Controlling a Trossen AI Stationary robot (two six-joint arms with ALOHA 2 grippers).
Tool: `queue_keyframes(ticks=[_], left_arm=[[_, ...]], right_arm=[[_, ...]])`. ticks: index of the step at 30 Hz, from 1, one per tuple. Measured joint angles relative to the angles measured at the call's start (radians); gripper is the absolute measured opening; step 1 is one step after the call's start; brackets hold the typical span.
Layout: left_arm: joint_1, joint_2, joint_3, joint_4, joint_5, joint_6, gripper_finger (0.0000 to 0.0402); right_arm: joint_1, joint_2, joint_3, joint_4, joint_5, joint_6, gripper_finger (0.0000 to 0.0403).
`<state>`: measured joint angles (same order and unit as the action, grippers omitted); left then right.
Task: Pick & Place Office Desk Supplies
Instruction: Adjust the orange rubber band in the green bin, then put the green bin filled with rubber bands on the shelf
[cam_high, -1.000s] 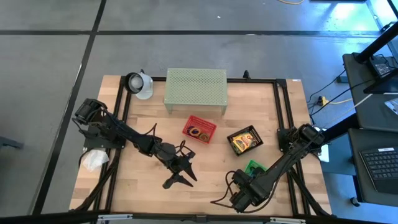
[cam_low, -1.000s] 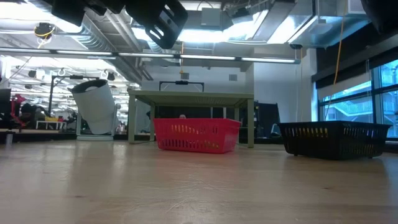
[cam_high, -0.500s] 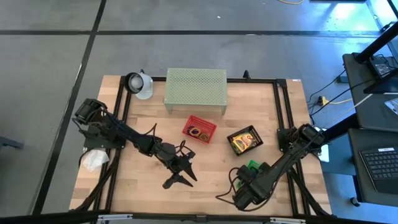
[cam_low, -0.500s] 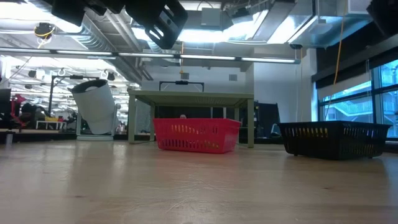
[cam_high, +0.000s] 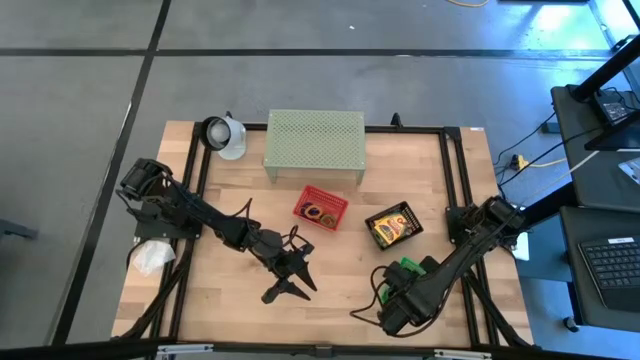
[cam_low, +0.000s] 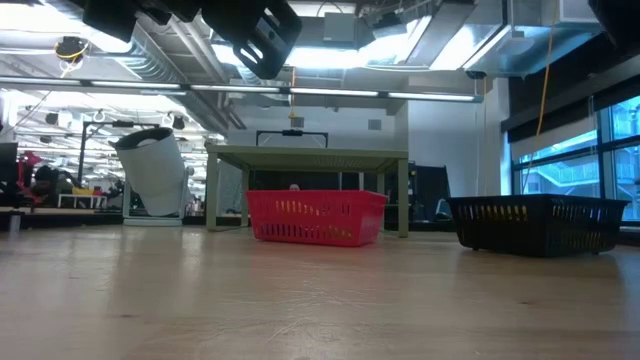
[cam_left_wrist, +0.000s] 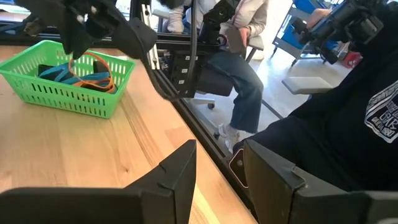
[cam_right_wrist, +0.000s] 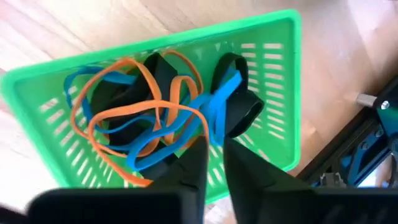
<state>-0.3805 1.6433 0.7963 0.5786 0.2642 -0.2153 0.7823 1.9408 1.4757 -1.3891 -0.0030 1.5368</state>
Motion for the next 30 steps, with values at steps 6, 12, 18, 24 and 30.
queue_keyframes(ticks=[6, 12, 18, 24, 30], left_arm=[[0.0, -0.002, 0.0, -0.002, 0.018, -0.009, 0.0127], [0.002, -0.04, 0.0, -0.027, 0.06, -0.01, 0.0127], [-0.01, -0.057, 0.001, -0.071, 0.053, -0.01, 0.0127], [-0.012, -0.058, 0.001, -0.09, 0.054, -0.01, 0.0127], [-0.003, -0.058, 0.001, -0.114, 0.056, -0.01, 0.0127]], right_arm=[[0.013, -0.072, 0.0, -0.022, 0.032, 0.074, 0.0124], [0.046, -0.113, 0.001, -0.023, 0.062, 0.158, 0.017], [0.049, -0.101, 0.0, 0.015, 0.106, 0.159, 0.0164], [0.075, -0.125, 0.002, 0.262, 0.163, 0.139, 0.0144], [0.094, -0.108, 0.002, 0.335, 0.118, 0.152, 0.0117]])
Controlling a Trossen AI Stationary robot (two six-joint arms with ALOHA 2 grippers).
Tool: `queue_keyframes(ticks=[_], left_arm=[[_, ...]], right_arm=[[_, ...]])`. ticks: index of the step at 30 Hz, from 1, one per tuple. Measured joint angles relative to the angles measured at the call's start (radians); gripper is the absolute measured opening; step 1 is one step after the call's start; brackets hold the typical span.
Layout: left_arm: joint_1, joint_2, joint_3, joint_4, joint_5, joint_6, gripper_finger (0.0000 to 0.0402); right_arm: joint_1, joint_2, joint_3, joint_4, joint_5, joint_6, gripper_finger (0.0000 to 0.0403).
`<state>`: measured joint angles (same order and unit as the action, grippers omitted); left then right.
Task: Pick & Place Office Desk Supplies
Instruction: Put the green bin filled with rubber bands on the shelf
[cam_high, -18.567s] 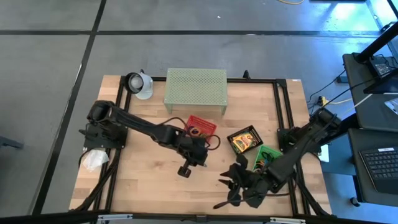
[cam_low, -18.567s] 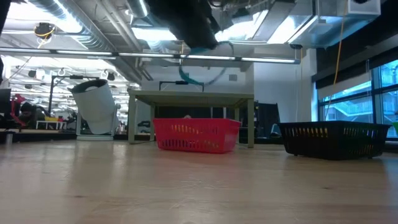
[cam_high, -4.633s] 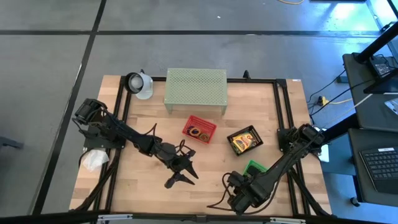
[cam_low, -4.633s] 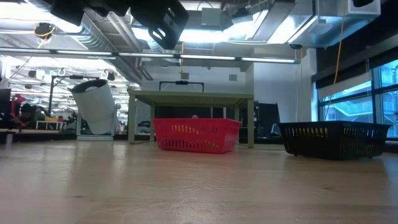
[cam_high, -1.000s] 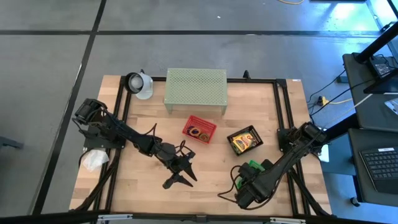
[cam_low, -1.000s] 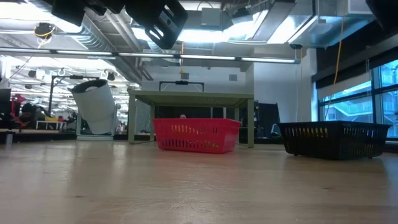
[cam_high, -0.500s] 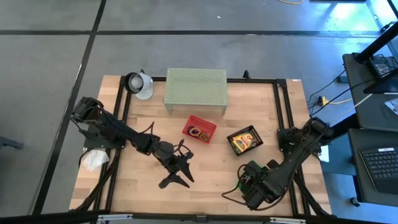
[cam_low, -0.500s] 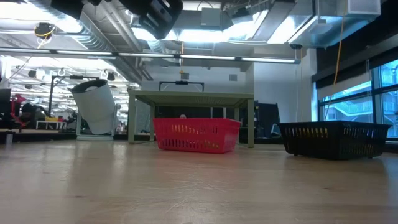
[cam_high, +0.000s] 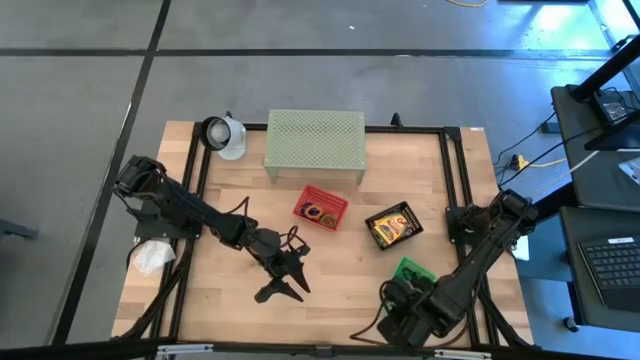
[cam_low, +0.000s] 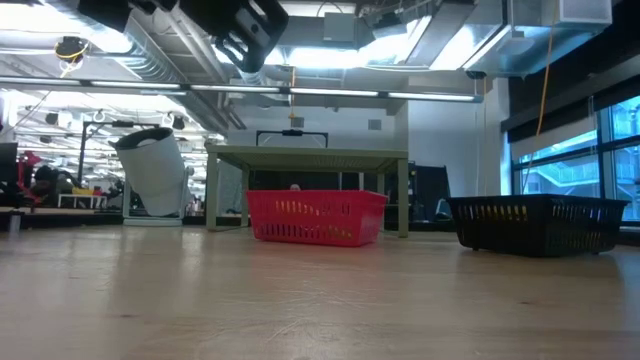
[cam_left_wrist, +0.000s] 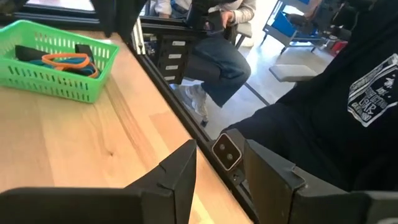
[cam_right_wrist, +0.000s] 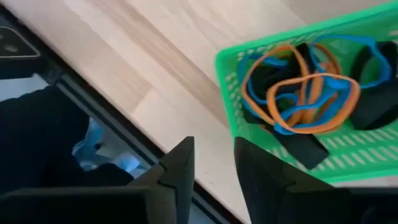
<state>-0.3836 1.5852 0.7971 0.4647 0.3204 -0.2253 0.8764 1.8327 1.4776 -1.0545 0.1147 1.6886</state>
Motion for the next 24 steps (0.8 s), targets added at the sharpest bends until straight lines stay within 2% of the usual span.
queue_keyframes(ticks=[9, 17, 24], left_arm=[[-0.003, -0.029, 0.0, -0.057, 0.0, -0.006, 0.0127], [-0.019, -0.109, -0.002, -0.181, -0.001, 0.041, 0.0127], [-0.036, -0.173, -0.001, -0.214, -0.036, 0.099, 0.0127]], right_arm=[[-0.004, 0.051, 0.0, 0.011, 0.0, -0.06, 0.0087], [-0.025, 0.088, 0.0, 0.003, -0.003, -0.137, 0.0085], [-0.025, 0.094, -0.001, -0.009, -0.002, -0.174, 0.0085]])
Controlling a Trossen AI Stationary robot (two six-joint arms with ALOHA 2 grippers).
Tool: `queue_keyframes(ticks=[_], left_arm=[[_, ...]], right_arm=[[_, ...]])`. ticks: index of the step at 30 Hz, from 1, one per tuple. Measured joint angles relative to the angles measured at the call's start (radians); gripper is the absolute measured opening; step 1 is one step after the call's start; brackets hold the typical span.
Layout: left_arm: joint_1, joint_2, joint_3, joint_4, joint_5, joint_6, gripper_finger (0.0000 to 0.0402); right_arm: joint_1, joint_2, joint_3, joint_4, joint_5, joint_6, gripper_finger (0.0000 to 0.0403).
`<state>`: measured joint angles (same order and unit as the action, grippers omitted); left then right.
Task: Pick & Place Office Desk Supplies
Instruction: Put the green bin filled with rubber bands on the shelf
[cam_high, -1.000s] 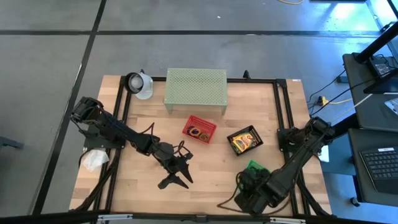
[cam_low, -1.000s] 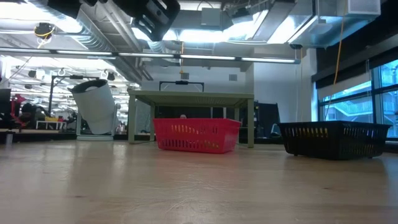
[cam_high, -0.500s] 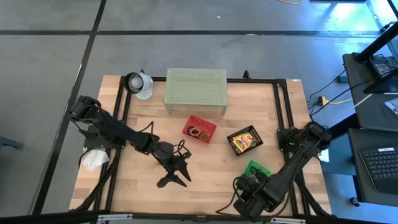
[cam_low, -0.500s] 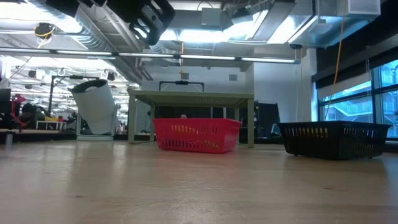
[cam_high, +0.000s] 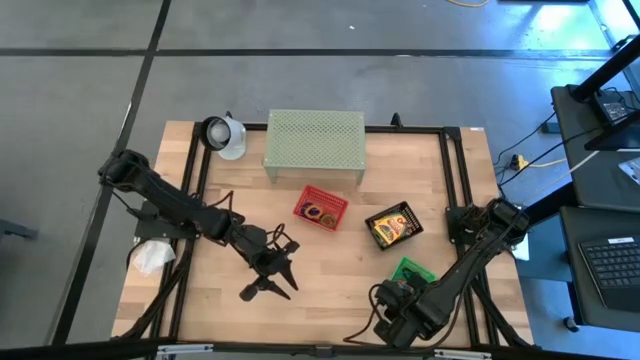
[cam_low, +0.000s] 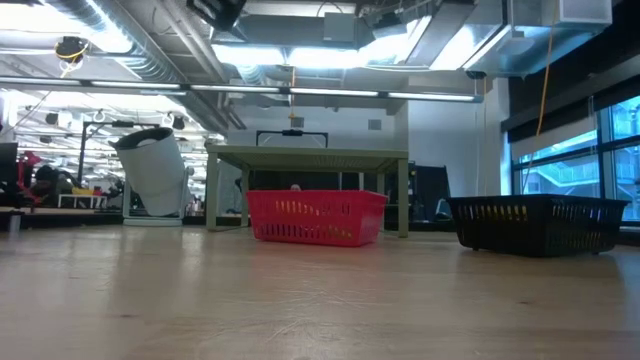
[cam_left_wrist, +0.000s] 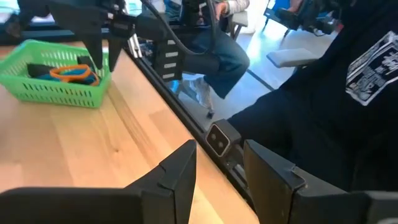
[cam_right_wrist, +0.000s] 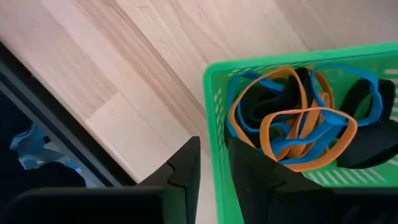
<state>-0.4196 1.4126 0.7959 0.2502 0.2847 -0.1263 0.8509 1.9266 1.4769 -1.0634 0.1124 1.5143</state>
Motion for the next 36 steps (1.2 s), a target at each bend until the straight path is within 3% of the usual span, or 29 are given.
queue_keyframes(ticks=[5, 14, 23, 27, 32, 36], left_arm=[[-0.012, -0.002, 0.0, -0.031, -0.025, 0.017, 0.0127], [-0.011, -0.001, 0.0, -0.038, -0.03, 0.017, 0.0127], [-0.011, -0.001, 0.0, -0.038, -0.03, 0.017, 0.0127], [-0.011, -0.001, 0.0, -0.038, -0.03, 0.017, 0.0127], [-0.011, -0.001, 0.0, -0.038, -0.03, 0.017, 0.0127], [-0.011, -0.001, 0.0, -0.042, -0.03, 0.017, 0.0127]], right_arm=[[0.0, 0.009, 0.0, 0.027, -0.011, -0.009, 0.009], [-0.001, 0.018, 0.0, 0.015, -0.019, -0.007, 0.0148], [-0.01, 0.135, 0.0, 0.024, -0.07, -0.034, 0.0152], [-0.019, 0.173, 0.0, 0.019, -0.094, -0.035, 0.0122], [-0.021, 0.184, 0.002, 0.012, -0.093, -0.048, 0.002], [-0.021, 0.184, 0.004, -0.003, -0.09, -0.036, 0.0009]])
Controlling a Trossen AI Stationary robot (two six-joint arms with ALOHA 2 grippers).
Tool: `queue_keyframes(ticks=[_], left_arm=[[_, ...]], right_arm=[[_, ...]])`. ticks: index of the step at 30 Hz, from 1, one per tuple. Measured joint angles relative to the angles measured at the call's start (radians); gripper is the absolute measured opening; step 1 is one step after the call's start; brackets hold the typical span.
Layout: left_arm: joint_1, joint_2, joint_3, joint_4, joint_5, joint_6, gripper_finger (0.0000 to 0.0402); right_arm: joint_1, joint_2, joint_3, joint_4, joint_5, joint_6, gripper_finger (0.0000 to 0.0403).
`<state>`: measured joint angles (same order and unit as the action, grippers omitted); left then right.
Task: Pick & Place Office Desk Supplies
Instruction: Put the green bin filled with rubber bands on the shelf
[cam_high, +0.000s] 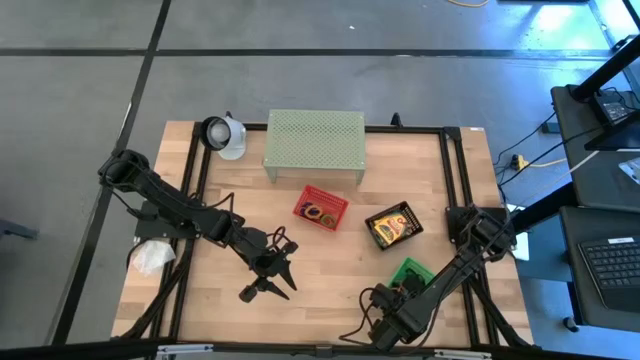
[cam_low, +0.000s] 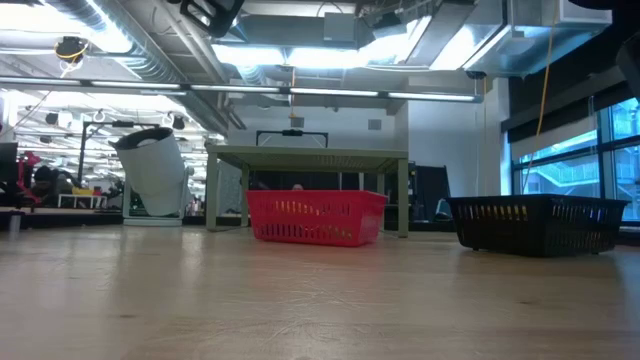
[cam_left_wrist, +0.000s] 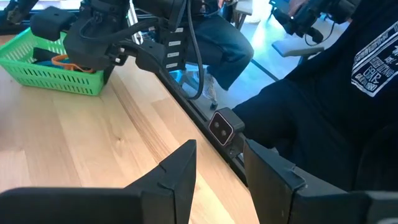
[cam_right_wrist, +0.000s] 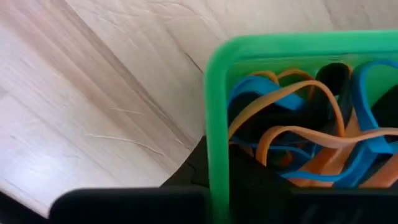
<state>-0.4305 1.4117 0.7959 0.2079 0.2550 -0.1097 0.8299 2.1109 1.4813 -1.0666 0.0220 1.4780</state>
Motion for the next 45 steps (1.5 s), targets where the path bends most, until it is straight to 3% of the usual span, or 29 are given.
queue_keyframes(ticks=[13, 23, 25, 29, 34, 40, 45], left_arm=[[0.0, 0.0, 0.0, -0.027, 0.0, -0.01, 0.0127], [0.0, -0.001, 0.0, -0.037, -0.004, -0.014, 0.0127], [-0.002, -0.005, 0.0, 0.013, -0.068, -0.026, 0.0127], [-0.009, -0.056, -0.01, 0.008, -0.302, -0.145, 0.0127], [-0.068, -0.168, -0.105, 0.143, -0.394, -0.12, 0.0127], [-0.102, -0.297, -0.232, 0.292, -0.532, -0.045, 0.0127], [-0.088, -0.339, -0.284, 0.284, -0.597, -0.061, 0.0127]], right_arm=[[-0.01, 0.006, 0.234, -0.32, 0.025, -0.106, 0.0005], [-0.128, 0.003, 0.381, -0.51, 0.168, -0.45, 0.0003], [-0.165, -0.008, 0.389, -0.501, 0.204, -0.53, 0.0003], [-0.244, -0.041, 0.393, -0.504, 0.27, -0.643, 0.0003], [-0.329, -0.111, 0.393, -0.505, 0.353, -0.775, 0.0003], [-0.474, -0.176, 0.393, -0.455, 0.357, -1.0, 0.0003], [-0.613, -0.187, 0.392, -0.361, 0.313, -1.218, 0.0003]])
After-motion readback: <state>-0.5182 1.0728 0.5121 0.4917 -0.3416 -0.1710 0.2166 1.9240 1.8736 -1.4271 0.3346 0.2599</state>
